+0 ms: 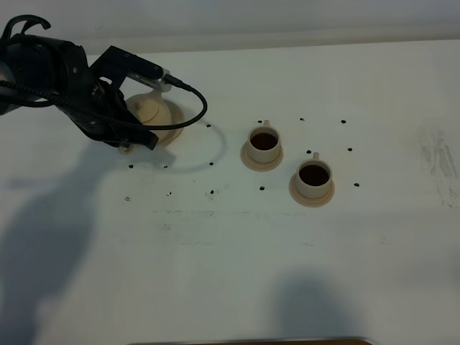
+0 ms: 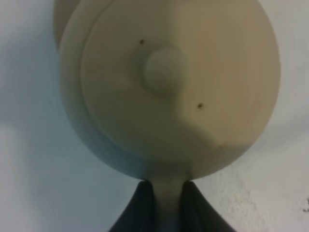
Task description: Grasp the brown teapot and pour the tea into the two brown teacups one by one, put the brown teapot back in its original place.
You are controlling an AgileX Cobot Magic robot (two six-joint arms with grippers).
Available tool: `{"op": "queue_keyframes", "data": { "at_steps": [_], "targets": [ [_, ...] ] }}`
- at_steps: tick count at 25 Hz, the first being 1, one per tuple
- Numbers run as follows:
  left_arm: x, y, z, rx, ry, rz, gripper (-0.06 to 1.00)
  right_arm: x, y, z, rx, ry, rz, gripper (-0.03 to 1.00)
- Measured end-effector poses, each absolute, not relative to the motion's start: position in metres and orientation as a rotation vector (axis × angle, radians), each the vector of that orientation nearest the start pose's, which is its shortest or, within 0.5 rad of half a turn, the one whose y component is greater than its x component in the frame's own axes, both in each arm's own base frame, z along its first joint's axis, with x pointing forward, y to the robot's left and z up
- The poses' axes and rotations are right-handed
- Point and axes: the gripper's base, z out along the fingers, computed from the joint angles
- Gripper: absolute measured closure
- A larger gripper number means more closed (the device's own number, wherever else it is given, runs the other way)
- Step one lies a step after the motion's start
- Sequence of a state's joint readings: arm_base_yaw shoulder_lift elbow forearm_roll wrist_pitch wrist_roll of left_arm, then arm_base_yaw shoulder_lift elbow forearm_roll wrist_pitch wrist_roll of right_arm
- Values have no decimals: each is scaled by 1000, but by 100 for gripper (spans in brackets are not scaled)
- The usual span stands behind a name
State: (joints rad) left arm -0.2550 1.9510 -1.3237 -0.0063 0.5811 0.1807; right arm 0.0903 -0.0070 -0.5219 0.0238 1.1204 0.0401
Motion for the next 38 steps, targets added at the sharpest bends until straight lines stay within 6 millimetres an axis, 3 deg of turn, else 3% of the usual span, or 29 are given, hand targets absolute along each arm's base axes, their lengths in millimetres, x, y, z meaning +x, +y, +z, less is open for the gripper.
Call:
{"op": "queue_keyframes", "data": {
  "at_steps": [5,16,29,38],
  "targets": [
    [403,-103,177,557,2635,-39,86,-11,1,278,-54,2076,108,53],
    [409,-80,174,480,2662,-32,86,-11,1,279,-54,2075,108,53],
    [413,-82,176,495,2609,-44,86,-11,1,279,-54,2075,108,53],
    [417,-85,154,528,2640,-42,86,-11,1,279,-54,2075,108,53]
  ]
}}
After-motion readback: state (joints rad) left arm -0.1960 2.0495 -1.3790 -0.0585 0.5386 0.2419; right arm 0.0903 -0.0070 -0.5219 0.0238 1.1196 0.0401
